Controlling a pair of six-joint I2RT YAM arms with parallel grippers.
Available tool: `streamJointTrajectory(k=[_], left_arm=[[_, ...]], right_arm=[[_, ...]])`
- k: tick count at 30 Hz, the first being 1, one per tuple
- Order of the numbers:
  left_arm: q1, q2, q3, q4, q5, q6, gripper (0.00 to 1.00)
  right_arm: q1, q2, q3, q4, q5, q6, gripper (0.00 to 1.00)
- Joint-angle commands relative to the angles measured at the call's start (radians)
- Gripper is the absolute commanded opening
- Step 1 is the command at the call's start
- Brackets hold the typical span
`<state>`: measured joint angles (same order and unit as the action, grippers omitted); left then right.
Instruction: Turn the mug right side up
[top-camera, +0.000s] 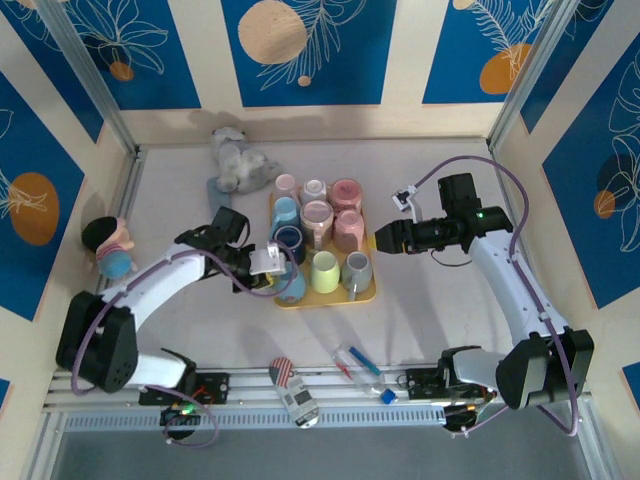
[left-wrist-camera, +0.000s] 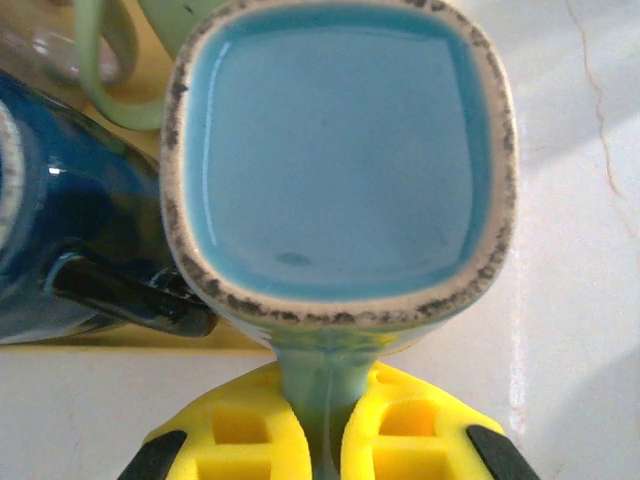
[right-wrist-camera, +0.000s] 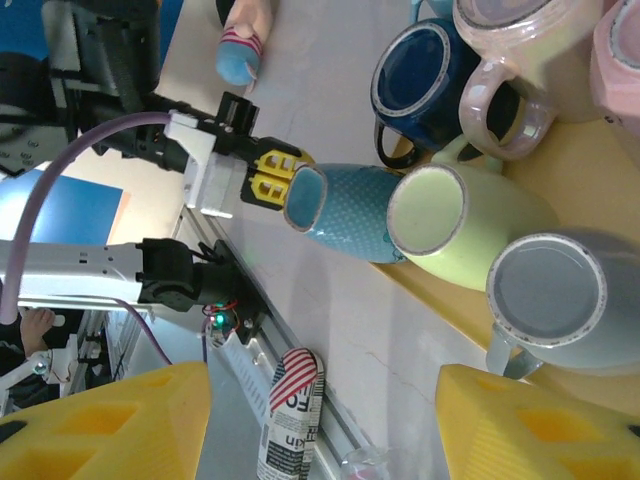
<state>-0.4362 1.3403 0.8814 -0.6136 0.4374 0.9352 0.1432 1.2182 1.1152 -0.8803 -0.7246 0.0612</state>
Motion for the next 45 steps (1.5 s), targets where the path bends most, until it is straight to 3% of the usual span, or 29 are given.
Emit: streamJointTrajectory(k=[1, 8, 12, 17, 20, 25, 32, 39, 45], left_arm=[[0.027, -0.091, -0.003, 0.062, 0.089, -0.107, 0.0], [0.069, -0.206, 0.067, 0.127, 0.177, -0.393, 0.0], [0.068, -0.271, 0.078, 0.246, 0.186, -0.605, 0.0], [0.068, -0.324, 0.104, 0.363, 0.076, -0.906, 0.0], [0.068, -0.317, 0.146, 0.367, -0.006, -1.068, 0.0], [0.067, -0.267, 0.246, 0.367, -0.051, -1.292, 0.0], [0.068, -0.207, 0.3, 0.544, -0.075, -1.643, 0.0], [0.068, -0.153, 0.301, 0.716, -0.037, -1.83, 0.0], [0.068, -0.173, 0.279, 0.734, -0.109, -1.872, 0.0]], right_arm=[[-0.004, -0.032, 0.002, 0.008, -0.052, 0.025, 0.62], [-0.001, -0.063, 0.046, 0.052, -0.117, 0.102, 0.61], [0.005, -0.072, 0.059, 0.112, -0.157, 0.164, 0.61], [0.04, -0.058, 0.094, 0.216, -0.191, 0.285, 0.61], [0.093, -0.046, 0.109, 0.299, -0.166, 0.384, 0.58], [0.193, -0.04, 0.098, 0.458, -0.082, 0.553, 0.55], [0.28, -0.016, 0.048, 0.721, 0.024, 0.867, 0.53], [0.356, 0.039, 0.055, 0.842, 0.088, 1.06, 0.54], [0.36, 0.044, -0.066, 1.125, 0.184, 1.296, 0.56]])
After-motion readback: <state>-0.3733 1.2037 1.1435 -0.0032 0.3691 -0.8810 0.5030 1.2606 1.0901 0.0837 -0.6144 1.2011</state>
